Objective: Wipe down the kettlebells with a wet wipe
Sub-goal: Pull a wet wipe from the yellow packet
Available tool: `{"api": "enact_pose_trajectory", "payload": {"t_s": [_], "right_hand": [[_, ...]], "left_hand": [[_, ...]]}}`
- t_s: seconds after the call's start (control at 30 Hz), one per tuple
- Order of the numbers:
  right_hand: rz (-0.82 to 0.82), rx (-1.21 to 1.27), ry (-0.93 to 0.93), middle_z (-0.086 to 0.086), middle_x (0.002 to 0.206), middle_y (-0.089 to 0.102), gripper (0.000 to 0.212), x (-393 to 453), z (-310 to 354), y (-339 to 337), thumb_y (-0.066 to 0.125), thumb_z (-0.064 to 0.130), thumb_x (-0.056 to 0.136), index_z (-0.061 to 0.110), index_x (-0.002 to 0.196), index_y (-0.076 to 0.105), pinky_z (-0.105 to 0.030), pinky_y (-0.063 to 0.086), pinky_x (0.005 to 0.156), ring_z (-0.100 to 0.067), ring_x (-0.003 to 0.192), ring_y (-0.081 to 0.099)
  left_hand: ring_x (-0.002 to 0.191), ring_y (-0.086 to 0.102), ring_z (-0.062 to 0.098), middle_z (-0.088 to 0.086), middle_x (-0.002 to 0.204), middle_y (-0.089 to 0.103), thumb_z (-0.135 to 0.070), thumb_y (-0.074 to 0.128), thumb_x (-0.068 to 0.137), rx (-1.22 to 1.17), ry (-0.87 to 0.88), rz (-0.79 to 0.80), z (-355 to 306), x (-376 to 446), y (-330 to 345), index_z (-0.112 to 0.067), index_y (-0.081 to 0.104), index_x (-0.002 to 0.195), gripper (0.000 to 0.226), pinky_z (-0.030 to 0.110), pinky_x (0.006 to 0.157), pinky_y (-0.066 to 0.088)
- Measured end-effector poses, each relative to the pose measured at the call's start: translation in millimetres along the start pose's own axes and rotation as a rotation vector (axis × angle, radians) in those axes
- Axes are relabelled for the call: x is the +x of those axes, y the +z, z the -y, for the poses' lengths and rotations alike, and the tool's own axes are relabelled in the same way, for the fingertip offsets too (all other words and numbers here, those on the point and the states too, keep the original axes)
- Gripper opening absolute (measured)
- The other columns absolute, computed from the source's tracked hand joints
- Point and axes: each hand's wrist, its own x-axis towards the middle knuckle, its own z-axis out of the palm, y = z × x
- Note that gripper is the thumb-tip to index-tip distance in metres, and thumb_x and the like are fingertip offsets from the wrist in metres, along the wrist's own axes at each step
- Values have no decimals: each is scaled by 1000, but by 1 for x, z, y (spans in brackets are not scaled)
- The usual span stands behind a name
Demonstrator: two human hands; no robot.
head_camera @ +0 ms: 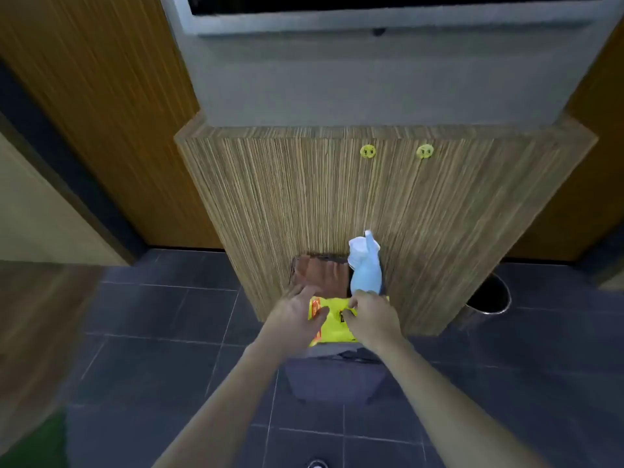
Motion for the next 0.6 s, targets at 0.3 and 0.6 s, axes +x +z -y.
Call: {"api": "enact_pose_trajectory", "payload": {"t_s": [0.3,0.6], "right_hand": [[-67,-109,117,-7,132,51,63,54,-32,108,75,64,79,19,122,64,-62,38,108,-37,131,45],[-129,92,38,-5,132,51,14,62,-44,121,63,24,97,20,108,70,-68,29,114,-35,131,46]], "left_hand": [[126,55,30,5,132,63,-44,56,90,48,-8,130,54,45,84,-14,54,139,57,45,97,48],[119,61,28,5,127,64,-45,60,88,-23,-50,136,65,52,102,-17,51,140,60,48,92,53]]}}
